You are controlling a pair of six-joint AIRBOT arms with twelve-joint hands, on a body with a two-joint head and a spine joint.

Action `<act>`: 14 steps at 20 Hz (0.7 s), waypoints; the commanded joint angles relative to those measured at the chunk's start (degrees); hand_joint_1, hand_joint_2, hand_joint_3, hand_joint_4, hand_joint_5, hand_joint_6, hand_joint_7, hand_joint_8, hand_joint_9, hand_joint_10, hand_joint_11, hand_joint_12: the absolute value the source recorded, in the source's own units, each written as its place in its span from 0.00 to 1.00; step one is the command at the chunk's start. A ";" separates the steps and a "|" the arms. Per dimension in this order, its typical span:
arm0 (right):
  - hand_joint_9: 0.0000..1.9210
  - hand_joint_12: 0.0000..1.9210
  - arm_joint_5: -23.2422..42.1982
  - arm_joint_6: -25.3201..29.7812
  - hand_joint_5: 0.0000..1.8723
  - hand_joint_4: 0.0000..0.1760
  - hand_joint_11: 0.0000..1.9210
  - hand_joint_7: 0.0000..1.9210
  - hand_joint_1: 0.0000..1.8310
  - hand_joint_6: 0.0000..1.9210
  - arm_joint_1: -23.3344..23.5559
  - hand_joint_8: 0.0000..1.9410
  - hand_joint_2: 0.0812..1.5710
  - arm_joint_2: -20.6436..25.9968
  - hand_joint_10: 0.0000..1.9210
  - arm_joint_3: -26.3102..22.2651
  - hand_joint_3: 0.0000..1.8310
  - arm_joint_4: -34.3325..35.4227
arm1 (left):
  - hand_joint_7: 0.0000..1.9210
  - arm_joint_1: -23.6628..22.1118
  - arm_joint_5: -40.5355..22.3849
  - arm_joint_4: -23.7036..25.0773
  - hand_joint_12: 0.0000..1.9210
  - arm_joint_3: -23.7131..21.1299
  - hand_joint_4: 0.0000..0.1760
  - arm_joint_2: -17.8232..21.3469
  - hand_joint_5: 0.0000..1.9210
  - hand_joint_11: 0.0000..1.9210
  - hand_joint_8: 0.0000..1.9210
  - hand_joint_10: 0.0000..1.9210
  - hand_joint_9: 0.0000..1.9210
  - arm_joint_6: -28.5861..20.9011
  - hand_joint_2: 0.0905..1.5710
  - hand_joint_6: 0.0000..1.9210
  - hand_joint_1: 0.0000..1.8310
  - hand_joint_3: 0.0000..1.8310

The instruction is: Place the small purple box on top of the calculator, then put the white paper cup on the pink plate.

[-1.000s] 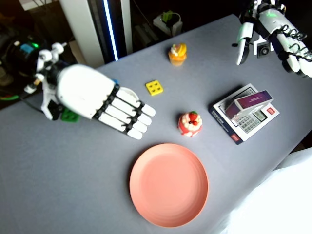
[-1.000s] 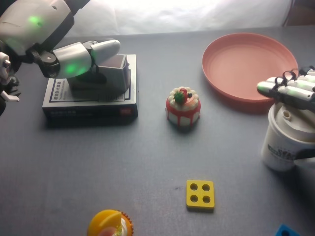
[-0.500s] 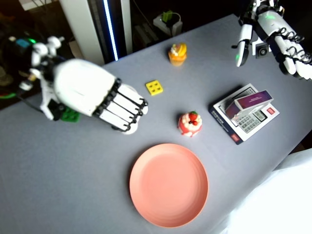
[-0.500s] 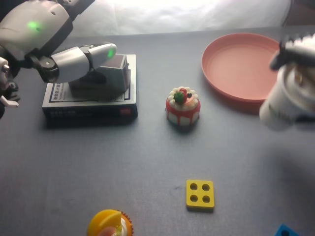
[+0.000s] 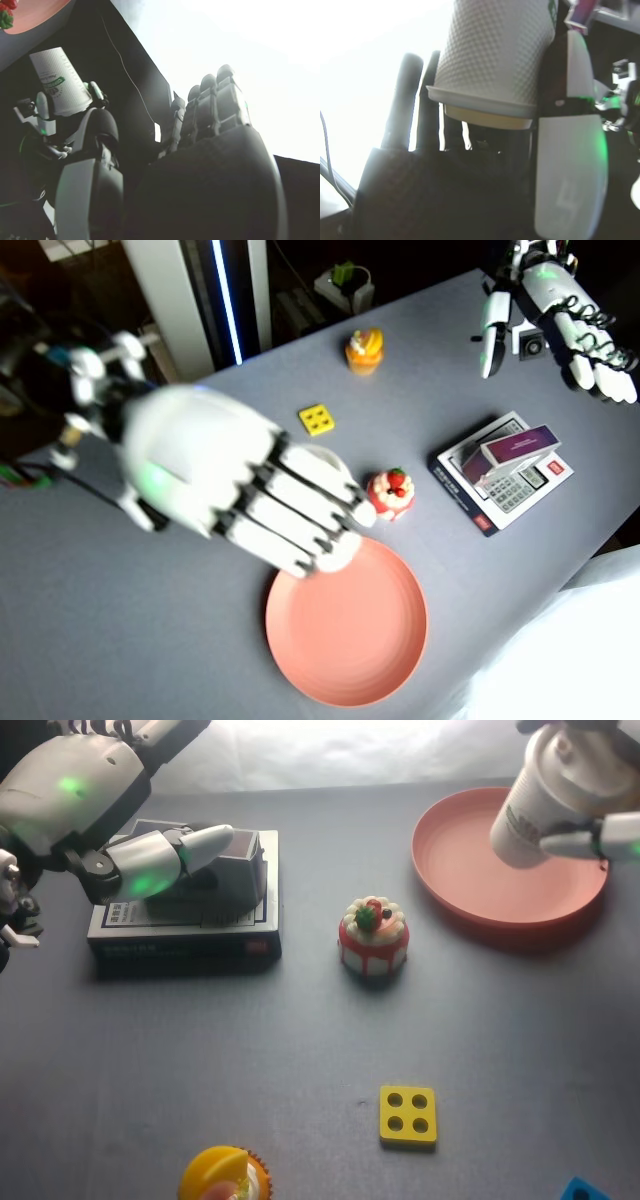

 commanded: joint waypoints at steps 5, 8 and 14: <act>0.10 0.98 -5.11 -4.76 0.16 0.00 0.00 0.11 0.67 0.44 6.33 0.50 0.73 -7.01 0.73 9.04 0.00 5.20 | 0.00 0.21 -9.40 0.16 0.04 0.01 0.46 -0.70 0.00 0.00 0.00 0.00 0.00 -1.65 0.84 0.00 0.29 0.00; 0.09 0.93 -9.13 -7.21 0.15 0.00 0.00 0.14 0.69 0.54 7.39 0.51 0.73 -10.40 0.68 13.64 0.00 8.57 | 0.00 0.21 -10.37 0.67 0.00 0.44 0.43 -1.23 0.00 0.01 0.00 0.00 0.00 -2.65 0.84 0.00 0.28 0.00; 0.11 0.96 -11.07 -7.21 0.13 0.00 0.00 0.15 0.66 0.47 7.40 0.45 0.71 -12.62 0.69 16.98 0.00 12.13 | 0.00 0.42 -11.92 0.88 0.00 0.81 0.45 -1.66 0.00 0.00 0.00 0.00 0.00 -3.86 0.83 0.00 0.26 0.00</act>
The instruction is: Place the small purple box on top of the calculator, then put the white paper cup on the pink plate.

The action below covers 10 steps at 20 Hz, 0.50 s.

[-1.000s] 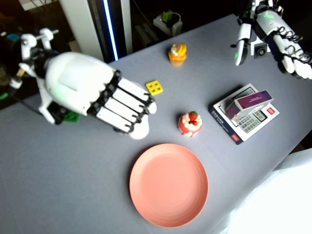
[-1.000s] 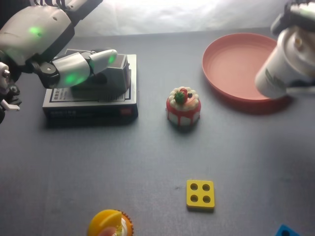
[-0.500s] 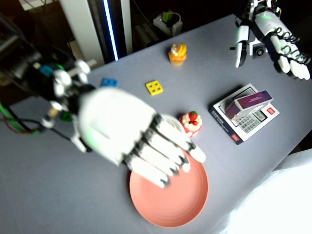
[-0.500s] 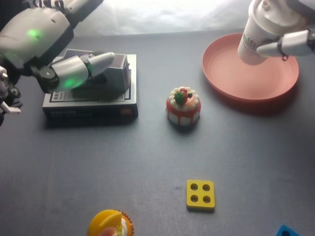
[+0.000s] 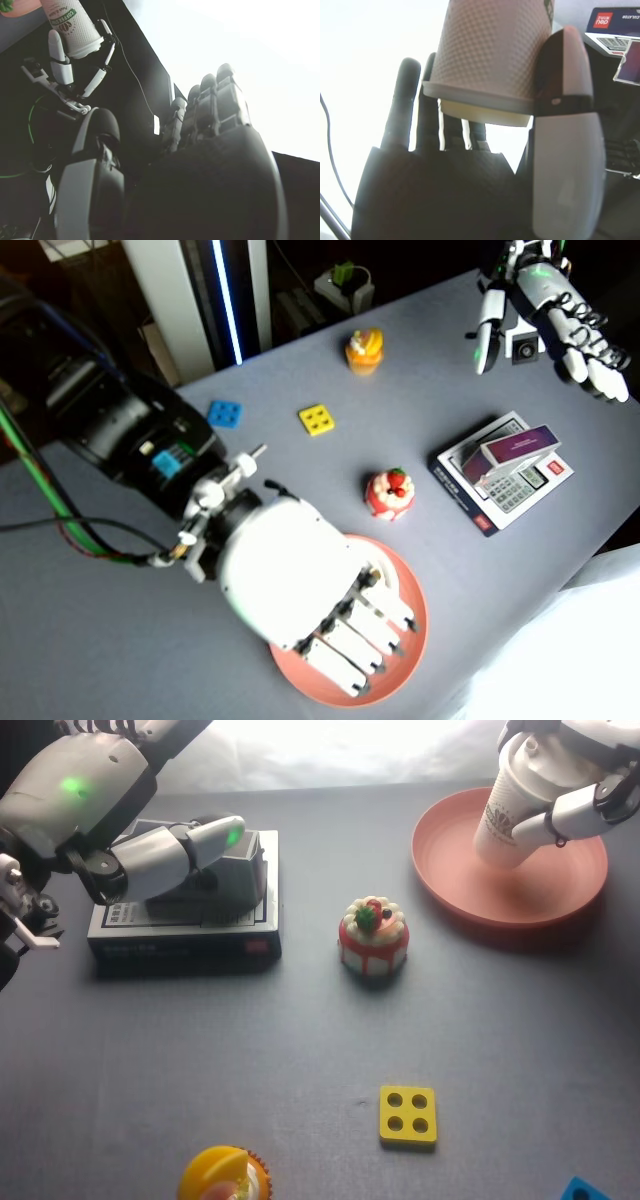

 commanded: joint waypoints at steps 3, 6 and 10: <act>0.11 0.92 5.51 0.16 0.12 0.00 0.00 0.16 0.65 0.23 1.03 0.24 0.69 -0.45 0.65 0.70 0.00 -0.28 | 0.00 -0.48 -8.18 0.00 0.00 0.04 0.50 -0.28 0.00 0.00 0.00 0.00 0.00 -0.38 0.83 0.00 0.27 0.00; 0.03 0.76 4.26 -0.81 0.09 0.03 0.00 0.10 0.60 0.05 1.02 0.04 0.68 -0.66 0.42 0.98 0.00 -0.27 | 0.00 -0.40 -8.52 0.00 0.00 0.03 0.53 -0.31 0.00 0.00 0.00 0.00 0.00 -0.58 0.83 0.00 0.26 0.00; 0.00 0.69 2.63 -2.36 0.05 0.00 0.00 0.04 0.54 0.00 1.02 0.00 0.67 -0.97 0.24 1.24 0.00 -0.26 | 0.00 -0.24 -8.52 0.00 0.00 0.03 0.51 -0.47 0.00 0.00 0.00 0.00 0.00 -0.74 0.83 0.00 0.26 0.00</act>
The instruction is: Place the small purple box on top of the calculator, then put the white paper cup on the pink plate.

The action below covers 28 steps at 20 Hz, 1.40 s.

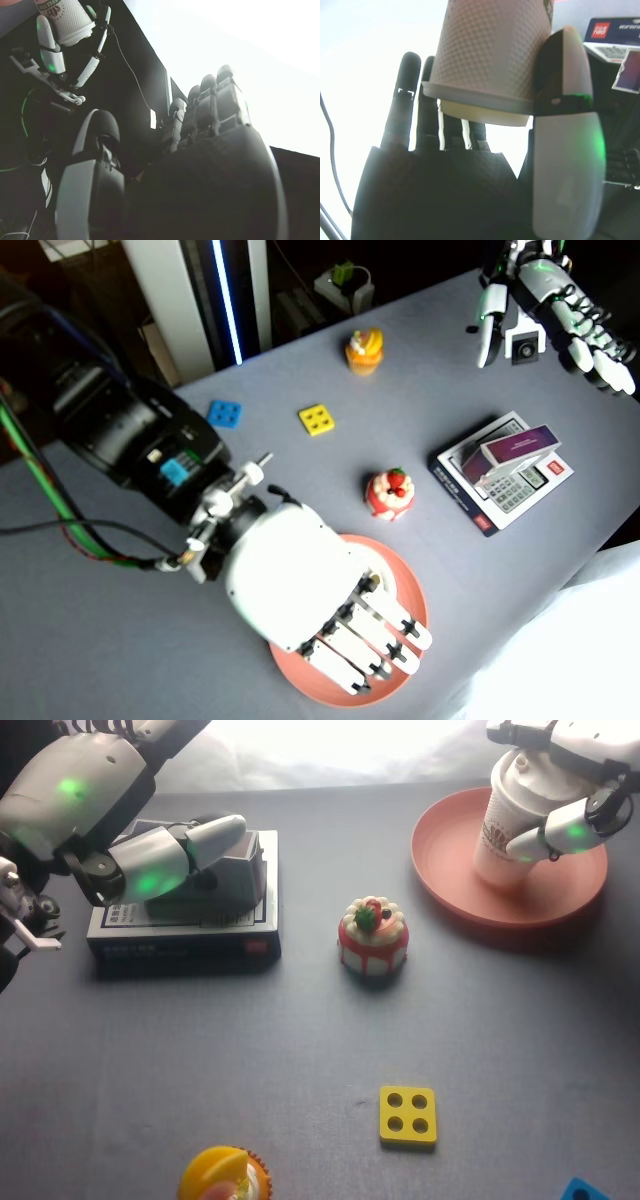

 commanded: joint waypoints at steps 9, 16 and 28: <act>0.00 0.30 5.47 -1.88 0.00 0.33 0.00 0.00 0.43 0.00 1.03 0.00 0.63 -0.07 0.00 -0.04 0.00 -0.38 | 0.00 0.02 -7.34 -0.16 0.00 0.48 0.51 -0.80 0.00 0.00 0.00 0.00 0.00 -0.94 0.83 0.00 0.28 0.00; 0.00 0.46 5.89 -5.95 0.00 0.32 0.00 0.00 0.43 0.00 1.51 0.00 0.63 1.13 0.00 -3.90 0.00 -0.54 | 0.00 0.93 -7.40 -0.61 0.00 0.30 0.55 -0.75 0.00 0.00 0.00 0.00 0.00 -1.19 0.82 0.00 0.28 0.00; 0.00 0.69 20.59 -8.78 0.00 0.31 0.00 0.00 0.34 0.00 1.74 0.00 0.61 17.40 0.00 -22.78 0.00 -7.76 | 0.00 4.41 -11.56 -3.36 0.00 -1.88 0.48 1.08 0.00 0.00 0.00 0.00 0.00 -1.20 0.81 0.00 0.30 0.00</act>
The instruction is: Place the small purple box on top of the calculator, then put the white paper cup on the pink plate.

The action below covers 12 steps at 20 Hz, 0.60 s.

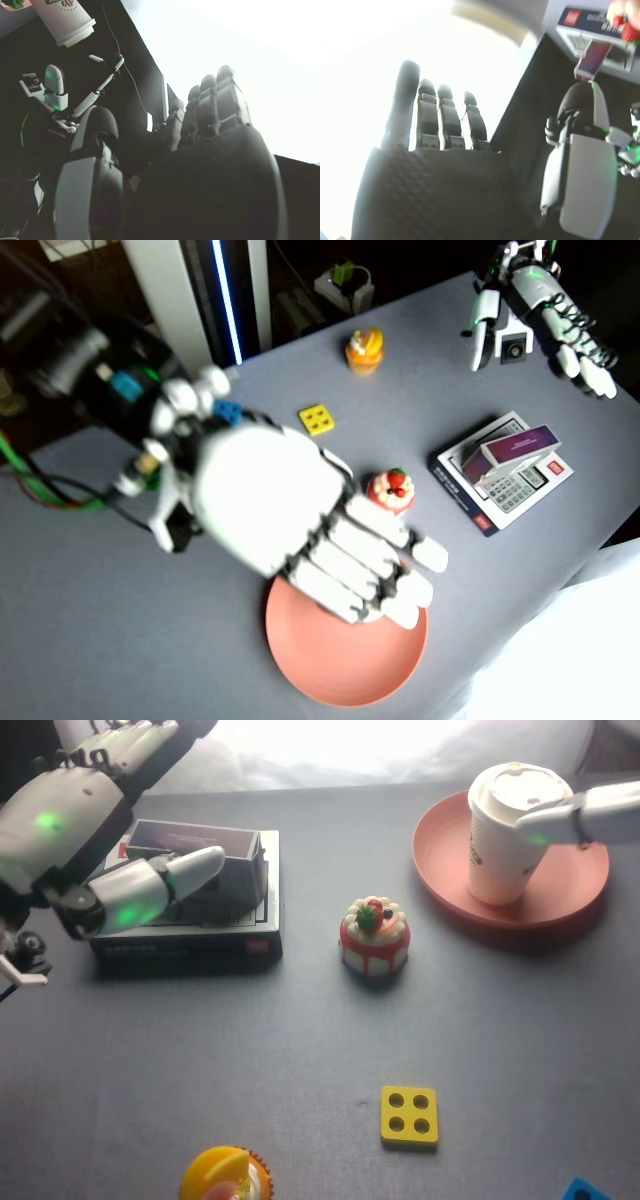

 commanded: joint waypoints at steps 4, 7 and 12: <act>0.01 0.30 17.35 0.06 0.00 0.14 0.00 0.00 0.30 0.00 -2.68 0.00 0.63 4.92 0.00 -5.49 0.00 -2.53 | 0.00 -0.19 -9.49 -0.20 0.00 -0.69 0.47 0.51 0.00 0.00 0.00 0.00 0.00 -0.19 0.81 0.00 0.27 0.00; 0.00 0.21 24.90 2.80 0.00 0.30 0.00 0.00 0.31 0.00 -5.95 0.00 0.63 8.12 0.00 -9.46 0.00 -5.30 | 0.00 0.29 -11.81 -0.19 0.00 -1.39 0.45 0.90 0.00 0.00 0.00 0.00 0.00 -0.76 0.83 0.00 0.29 0.01; 0.00 0.00 39.41 4.98 0.00 0.35 0.00 0.00 0.42 0.00 -14.20 0.00 0.75 12.68 0.00 -15.62 0.01 -6.59 | 0.00 1.58 -17.77 -0.02 0.00 -3.22 0.32 1.59 0.00 0.00 0.00 0.00 0.00 -1.23 0.84 0.00 0.24 0.01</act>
